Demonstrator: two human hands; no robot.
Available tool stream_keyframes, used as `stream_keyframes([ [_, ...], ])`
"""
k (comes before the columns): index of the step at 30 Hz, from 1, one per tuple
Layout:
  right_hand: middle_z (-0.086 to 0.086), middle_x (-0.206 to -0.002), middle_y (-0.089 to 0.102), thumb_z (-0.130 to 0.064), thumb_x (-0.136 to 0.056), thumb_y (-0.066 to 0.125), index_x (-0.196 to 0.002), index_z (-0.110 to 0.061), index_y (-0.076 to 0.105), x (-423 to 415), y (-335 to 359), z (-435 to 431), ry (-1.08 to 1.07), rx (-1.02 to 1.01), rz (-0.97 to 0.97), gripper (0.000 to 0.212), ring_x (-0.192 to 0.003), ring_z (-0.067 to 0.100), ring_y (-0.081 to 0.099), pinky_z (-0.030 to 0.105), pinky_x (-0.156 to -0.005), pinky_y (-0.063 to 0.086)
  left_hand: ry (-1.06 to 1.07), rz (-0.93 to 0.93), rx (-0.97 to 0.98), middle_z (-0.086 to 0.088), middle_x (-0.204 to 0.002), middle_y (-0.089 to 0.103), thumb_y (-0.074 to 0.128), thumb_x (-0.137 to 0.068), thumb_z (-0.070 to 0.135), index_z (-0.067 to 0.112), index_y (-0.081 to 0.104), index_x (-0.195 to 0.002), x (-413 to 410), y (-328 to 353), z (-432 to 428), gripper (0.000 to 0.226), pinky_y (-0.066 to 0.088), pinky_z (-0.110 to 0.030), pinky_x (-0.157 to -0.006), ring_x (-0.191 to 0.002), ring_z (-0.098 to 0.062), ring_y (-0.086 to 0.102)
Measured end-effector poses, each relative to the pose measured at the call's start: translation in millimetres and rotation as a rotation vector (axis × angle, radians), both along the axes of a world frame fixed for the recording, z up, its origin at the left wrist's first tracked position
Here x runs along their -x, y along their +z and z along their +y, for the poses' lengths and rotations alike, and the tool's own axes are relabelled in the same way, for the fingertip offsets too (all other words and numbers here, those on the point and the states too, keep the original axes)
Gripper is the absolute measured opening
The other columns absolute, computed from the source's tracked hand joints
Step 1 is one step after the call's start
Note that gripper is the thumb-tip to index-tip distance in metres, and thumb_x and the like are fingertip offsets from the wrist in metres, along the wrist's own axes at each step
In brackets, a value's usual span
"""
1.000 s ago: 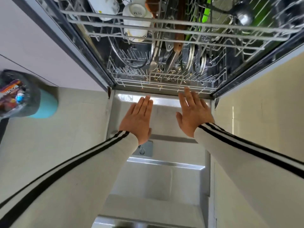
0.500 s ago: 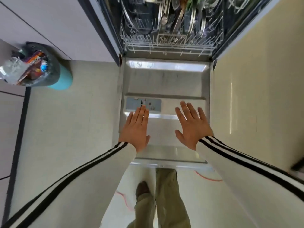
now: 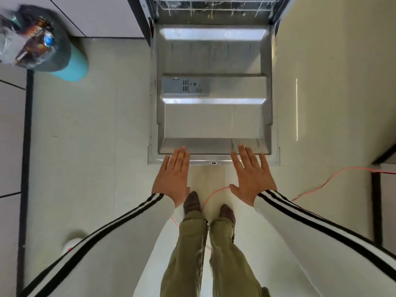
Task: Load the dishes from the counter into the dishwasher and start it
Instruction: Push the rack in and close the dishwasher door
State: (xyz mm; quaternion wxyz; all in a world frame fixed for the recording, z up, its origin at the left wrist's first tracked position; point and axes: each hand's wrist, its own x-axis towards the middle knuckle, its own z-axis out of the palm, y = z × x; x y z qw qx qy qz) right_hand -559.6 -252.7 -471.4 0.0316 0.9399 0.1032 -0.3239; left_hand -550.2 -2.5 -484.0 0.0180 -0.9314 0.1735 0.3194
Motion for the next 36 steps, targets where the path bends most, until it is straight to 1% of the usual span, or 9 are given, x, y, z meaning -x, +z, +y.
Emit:
stream_keyframes([
  [5,0.012,-0.161,-0.024,-0.06,-0.094,0.044,-0.155,-0.017,-0.015,26,-8,-3,-0.007,-0.005,-0.019,0.095,-0.15,0.031,-0.018,0.056,-0.121,0.0,0.006,-0.01,-0.035,-0.012,-0.159,-0.033,0.048,-0.097,0.053,0.007,-0.026,-0.152,25,-5,-5,0.102,-0.006,-0.044,-0.124,-0.149,-0.028,-0.025],
  [10,0.013,-0.16,-0.027,-0.055,-0.097,0.04,-0.155,-0.016,-0.017,43,-10,-10,0.018,0.009,0.003,0.09,-0.149,0.031,-0.019,0.055,-0.121,-0.003,0.043,-0.006,-0.046,-0.012,-0.16,-0.031,0.047,-0.097,0.051,0.008,-0.025,-0.152,47,-6,-13,0.101,-0.007,-0.044,-0.123,-0.149,-0.029,-0.025],
  [17,0.011,-0.158,-0.033,-0.056,-0.098,0.038,-0.153,-0.017,-0.022,54,18,-11,0.007,-0.011,0.039,0.09,-0.148,0.031,-0.024,0.055,-0.12,-0.004,0.138,-0.029,-0.007,-0.01,-0.16,-0.031,0.045,-0.1,0.041,0.01,-0.029,-0.149,72,14,-27,0.094,-0.003,-0.045,-0.124,-0.149,-0.027,-0.026],
  [22,0.011,-0.158,-0.032,-0.05,-0.099,0.039,-0.153,-0.017,-0.021,42,18,-9,0.002,-0.035,-0.001,0.087,-0.148,0.029,-0.024,0.054,-0.12,-0.009,0.149,-0.091,0.005,-0.012,-0.161,-0.028,0.055,-0.096,0.033,0.007,-0.028,-0.148,68,15,-35,0.101,-0.009,-0.043,-0.122,-0.149,-0.027,-0.023],
  [25,0.011,-0.158,-0.032,-0.044,-0.099,0.042,-0.153,-0.017,-0.022,35,-16,-6,0.0,-0.034,-0.031,0.088,-0.148,0.029,-0.026,0.054,-0.119,-0.011,0.12,-0.1,0.011,-0.012,-0.161,-0.028,0.052,-0.097,0.028,0.007,-0.026,-0.151,58,-13,-36,0.097,-0.009,-0.044,-0.123,-0.149,-0.027,-0.024],
  [28,0.012,-0.157,-0.033,-0.036,-0.099,0.045,-0.151,-0.017,-0.026,31,-69,-5,0.006,-0.035,-0.074,0.09,-0.148,0.03,-0.025,0.055,-0.119,-0.011,0.08,-0.118,-0.006,-0.012,-0.161,-0.028,0.044,-0.1,0.025,0.007,-0.024,-0.152,48,-64,-30,0.088,-0.008,-0.045,-0.123,-0.149,-0.027,-0.024],
  [30,0.013,-0.156,-0.034,-0.034,-0.098,0.049,-0.15,-0.016,-0.026,27,-106,-4,0.014,-0.023,-0.11,0.093,-0.148,0.03,-0.024,0.056,-0.119,-0.01,0.052,-0.162,-0.002,-0.013,-0.162,-0.026,0.047,-0.098,0.023,0.006,-0.022,-0.153,39,-102,-27,0.09,-0.007,-0.046,-0.123,-0.15,-0.028,-0.021],
  [33,0.015,-0.158,-0.031,-0.033,-0.093,0.057,-0.154,-0.016,-0.019,21,-157,-2,0.044,-0.007,-0.151,0.099,-0.149,0.032,-0.022,0.059,-0.119,-0.006,0.06,-0.215,0.016,-0.013,-0.162,-0.024,0.053,-0.093,0.021,0.006,-0.02,-0.153,31,-150,-22,0.096,-0.004,-0.047,-0.124,-0.151,-0.028,-0.019],
  [36,0.015,-0.161,-0.021,-0.03,-0.09,0.061,-0.156,-0.015,-0.01,15,-198,0,0.05,-0.001,-0.19,0.097,-0.15,0.033,-0.015,0.058,-0.119,-0.006,0.051,-0.25,0.02,-0.012,-0.163,-0.022,0.055,-0.093,0.02,0.007,-0.018,-0.154,22,-191,-19,0.096,-0.002,-0.048,-0.124,-0.152,-0.028,-0.016],
])
